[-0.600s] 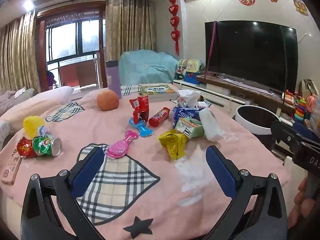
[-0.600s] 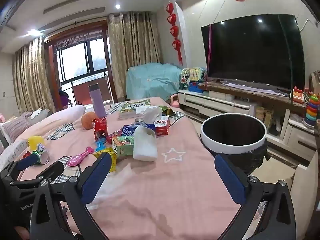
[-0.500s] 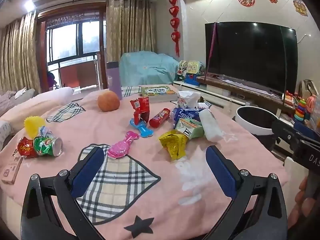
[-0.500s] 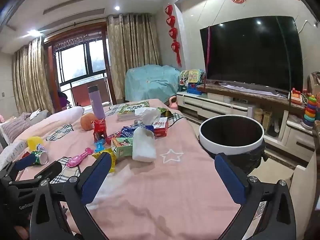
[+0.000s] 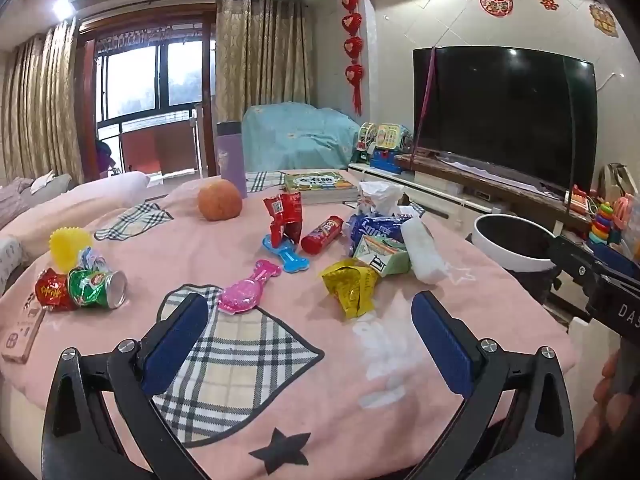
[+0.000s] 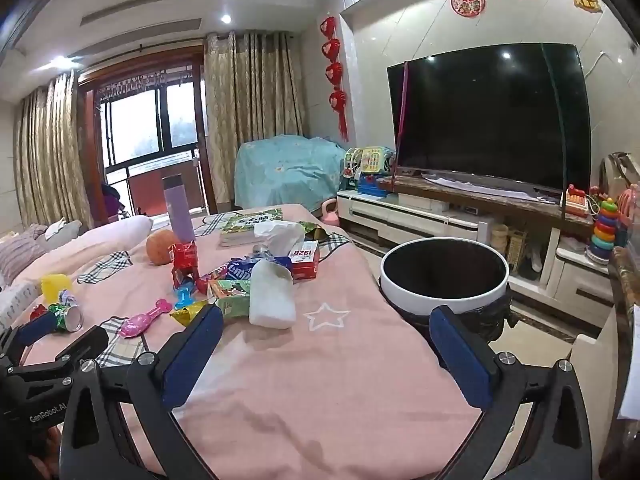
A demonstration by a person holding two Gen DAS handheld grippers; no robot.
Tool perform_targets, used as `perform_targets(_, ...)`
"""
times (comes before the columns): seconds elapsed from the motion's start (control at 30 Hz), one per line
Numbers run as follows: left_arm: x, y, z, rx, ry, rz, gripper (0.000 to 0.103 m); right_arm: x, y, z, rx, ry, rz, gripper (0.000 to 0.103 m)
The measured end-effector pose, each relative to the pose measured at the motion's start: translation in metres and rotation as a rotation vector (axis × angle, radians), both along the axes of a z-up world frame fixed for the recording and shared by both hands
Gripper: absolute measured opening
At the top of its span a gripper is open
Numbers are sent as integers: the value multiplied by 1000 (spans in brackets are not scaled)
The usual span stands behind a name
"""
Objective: Collect trash
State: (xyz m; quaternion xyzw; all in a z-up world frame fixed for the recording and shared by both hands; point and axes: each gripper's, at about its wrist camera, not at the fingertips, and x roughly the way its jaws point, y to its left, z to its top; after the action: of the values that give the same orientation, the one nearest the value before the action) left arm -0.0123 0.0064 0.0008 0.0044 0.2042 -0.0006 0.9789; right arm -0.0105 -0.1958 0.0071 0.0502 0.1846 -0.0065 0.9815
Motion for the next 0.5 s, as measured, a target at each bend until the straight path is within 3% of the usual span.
perform_targets(0.5, -1, -1, 0, 3, -2, -2, 103, -2, -1, -1, 9, -4, -9, 103)
